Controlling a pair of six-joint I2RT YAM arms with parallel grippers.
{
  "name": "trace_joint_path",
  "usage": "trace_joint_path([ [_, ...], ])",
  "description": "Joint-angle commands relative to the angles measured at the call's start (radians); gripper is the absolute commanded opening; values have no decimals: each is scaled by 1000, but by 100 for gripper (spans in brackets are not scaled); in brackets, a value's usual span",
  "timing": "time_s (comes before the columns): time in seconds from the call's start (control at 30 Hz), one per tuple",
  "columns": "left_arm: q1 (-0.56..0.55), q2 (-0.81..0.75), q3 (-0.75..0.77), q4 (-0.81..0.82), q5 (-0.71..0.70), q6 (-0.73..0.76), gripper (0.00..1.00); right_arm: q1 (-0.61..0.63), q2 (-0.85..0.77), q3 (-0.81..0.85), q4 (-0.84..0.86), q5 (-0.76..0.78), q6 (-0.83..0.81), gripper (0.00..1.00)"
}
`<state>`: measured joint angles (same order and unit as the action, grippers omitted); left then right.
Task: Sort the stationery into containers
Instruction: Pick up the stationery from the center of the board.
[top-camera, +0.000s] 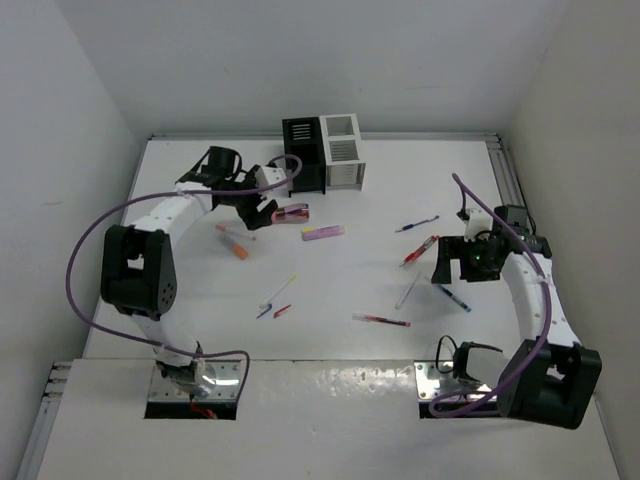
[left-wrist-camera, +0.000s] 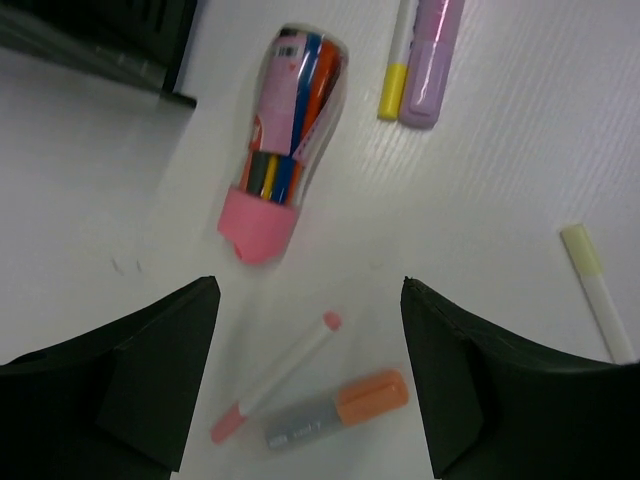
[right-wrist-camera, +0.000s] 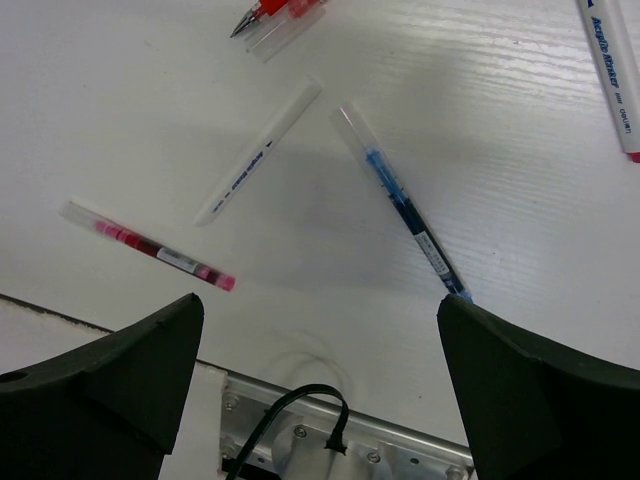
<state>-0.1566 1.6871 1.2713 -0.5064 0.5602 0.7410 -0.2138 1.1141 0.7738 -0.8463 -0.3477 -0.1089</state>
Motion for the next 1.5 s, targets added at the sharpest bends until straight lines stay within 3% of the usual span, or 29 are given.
trace_joint_path([
  [0.0, -32, 69, 69, 57, 133, 119, 79, 8, 27, 59, 9, 30, 2, 98],
  [0.17, -72, 190, 134, 84, 170, 182, 80, 8, 72, 85, -8, 41, -5, 98],
  [0.57, -142, 381, 243, 56, 12, 253, 79, 11, 118, 127, -42, 36, -9, 97],
  [0.83, -175, 424, 238, 54, -121, 262, 78, 21, 124, 157, -60, 39, -34, 97],
  [0.97, -181, 418, 231, 29, -126, 274, 68, 25, 121, 174, -71, 42, -41, 96],
  [1.13, -196, 323, 191, -53, -53, 276, 43, 34, 60, 202, -73, 7, -72, 95],
  [1.23, -201, 239, 172, -92, 24, 153, 23, 66, -47, 199, 20, -11, -116, 95],
  [1.33, -183, 142, 186, -63, 165, -45, 15, 105, -175, 179, 142, -25, -162, 91],
  [1.37, -178, 114, 188, -35, 194, -234, 9, 119, -201, 174, 235, -37, -173, 91],
  [1.43, -163, 40, 183, 66, 291, -426, 4, 167, -246, 177, 311, -82, -228, 91],
  [1.47, -158, 20, 177, 160, 328, -624, 1, 188, -269, 195, 360, -127, -254, 90],
])
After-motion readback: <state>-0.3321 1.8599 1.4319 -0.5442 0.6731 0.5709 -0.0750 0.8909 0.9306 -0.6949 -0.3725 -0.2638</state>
